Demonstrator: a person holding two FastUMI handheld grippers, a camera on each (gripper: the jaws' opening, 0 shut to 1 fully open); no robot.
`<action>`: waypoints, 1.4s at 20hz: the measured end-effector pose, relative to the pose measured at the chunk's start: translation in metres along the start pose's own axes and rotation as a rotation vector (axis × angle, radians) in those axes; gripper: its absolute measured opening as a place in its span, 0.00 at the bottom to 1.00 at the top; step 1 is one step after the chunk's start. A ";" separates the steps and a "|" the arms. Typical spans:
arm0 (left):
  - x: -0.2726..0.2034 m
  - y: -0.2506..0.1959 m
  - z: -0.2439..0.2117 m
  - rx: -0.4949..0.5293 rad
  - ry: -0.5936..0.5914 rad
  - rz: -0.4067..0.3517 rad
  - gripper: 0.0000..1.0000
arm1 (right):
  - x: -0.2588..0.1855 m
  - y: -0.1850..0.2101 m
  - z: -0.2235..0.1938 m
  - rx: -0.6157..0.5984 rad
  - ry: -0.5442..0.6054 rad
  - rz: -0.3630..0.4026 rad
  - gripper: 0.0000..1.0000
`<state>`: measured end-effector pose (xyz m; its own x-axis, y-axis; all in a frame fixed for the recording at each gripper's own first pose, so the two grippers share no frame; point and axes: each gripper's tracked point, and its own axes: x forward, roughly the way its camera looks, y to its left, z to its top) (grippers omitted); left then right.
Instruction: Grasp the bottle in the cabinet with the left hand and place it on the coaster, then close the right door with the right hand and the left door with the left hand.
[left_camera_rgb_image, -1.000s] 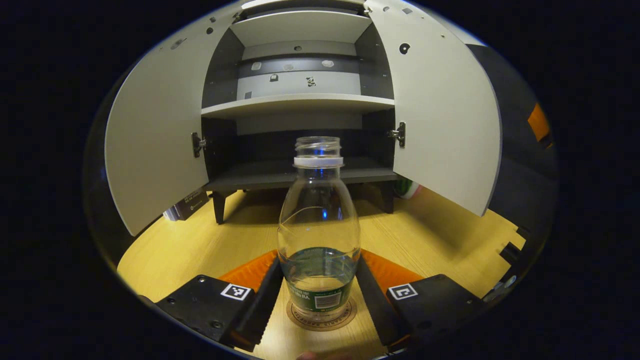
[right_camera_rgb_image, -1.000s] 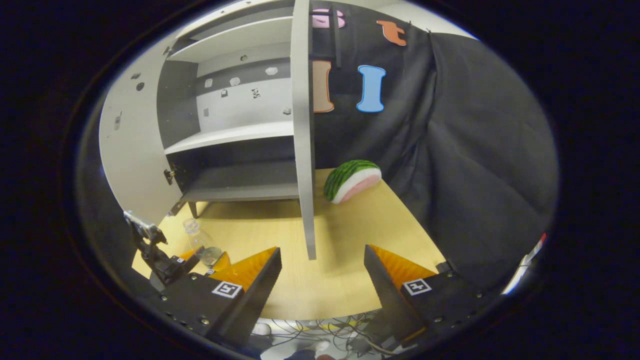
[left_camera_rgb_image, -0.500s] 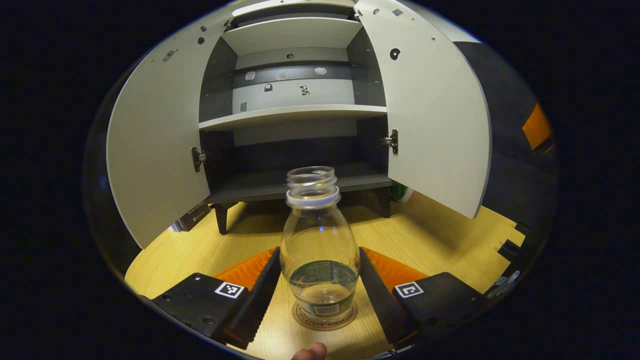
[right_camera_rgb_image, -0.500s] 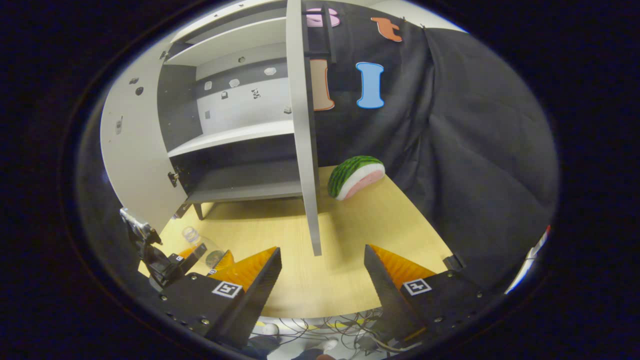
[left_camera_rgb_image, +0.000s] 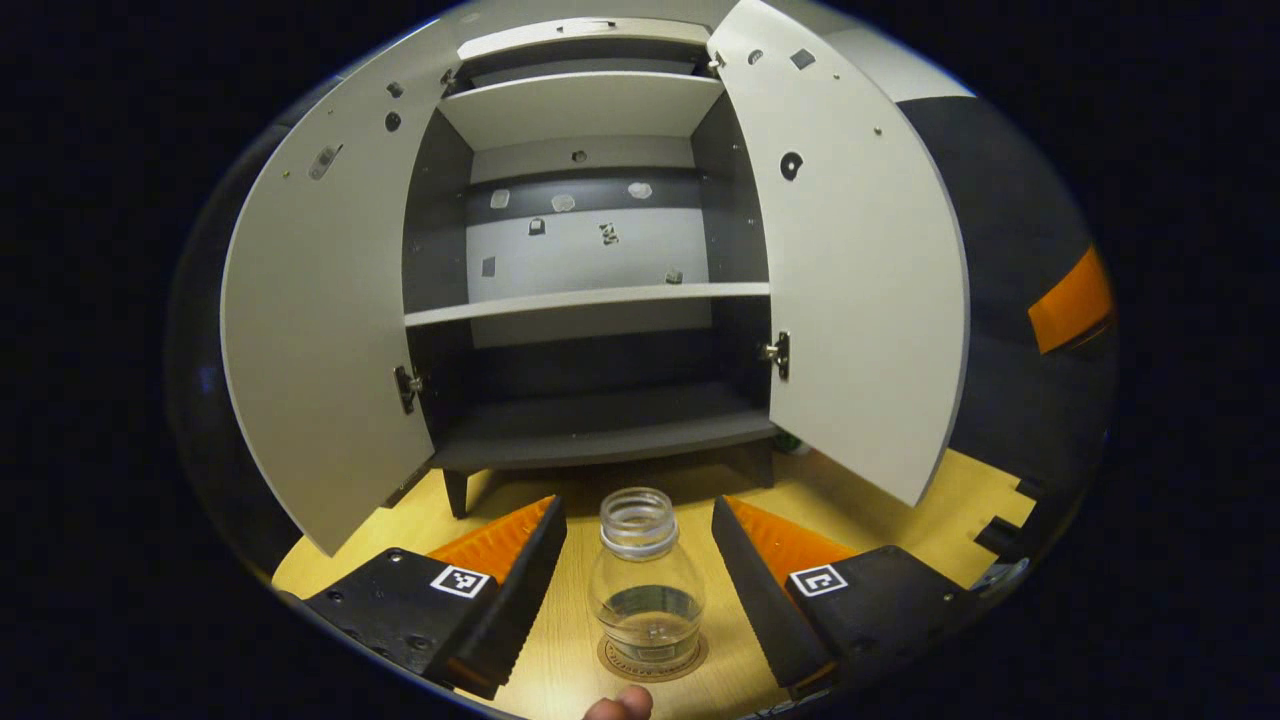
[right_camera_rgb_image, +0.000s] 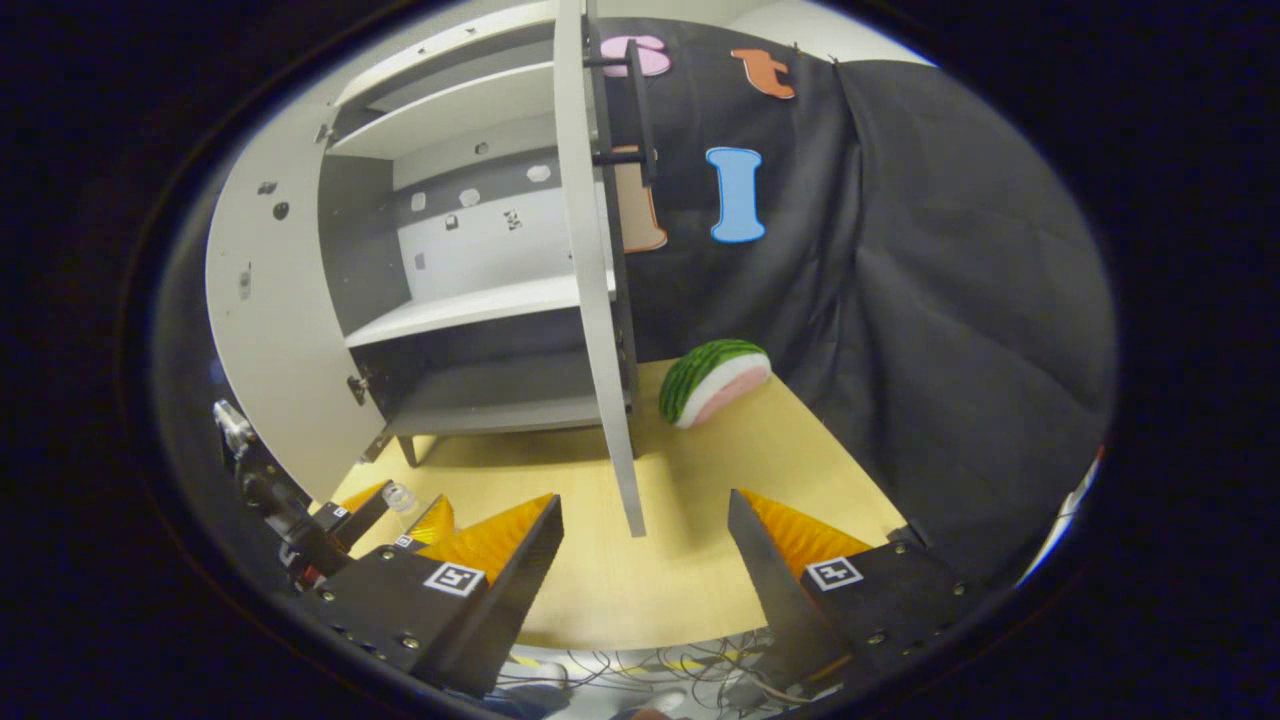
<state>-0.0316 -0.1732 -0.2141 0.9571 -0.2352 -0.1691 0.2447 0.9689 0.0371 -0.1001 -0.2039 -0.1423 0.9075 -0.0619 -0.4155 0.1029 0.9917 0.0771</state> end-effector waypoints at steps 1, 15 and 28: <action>-0.001 0.001 0.013 0.007 -0.020 0.001 0.93 | -0.003 0.000 0.011 0.009 -0.025 0.012 1.00; -0.037 0.041 0.128 -0.026 -0.095 0.074 0.94 | 0.011 -0.036 0.178 -0.006 -0.293 0.083 1.00; -0.058 0.064 0.128 -0.022 -0.065 0.134 0.94 | 0.022 -0.013 0.215 -0.036 -0.353 0.196 0.98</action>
<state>-0.0519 -0.1072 -0.0753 0.9892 -0.1075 -0.0997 0.1113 0.9932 0.0336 0.0060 -0.2423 0.0422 0.9932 0.1000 -0.0592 -0.0945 0.9915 0.0895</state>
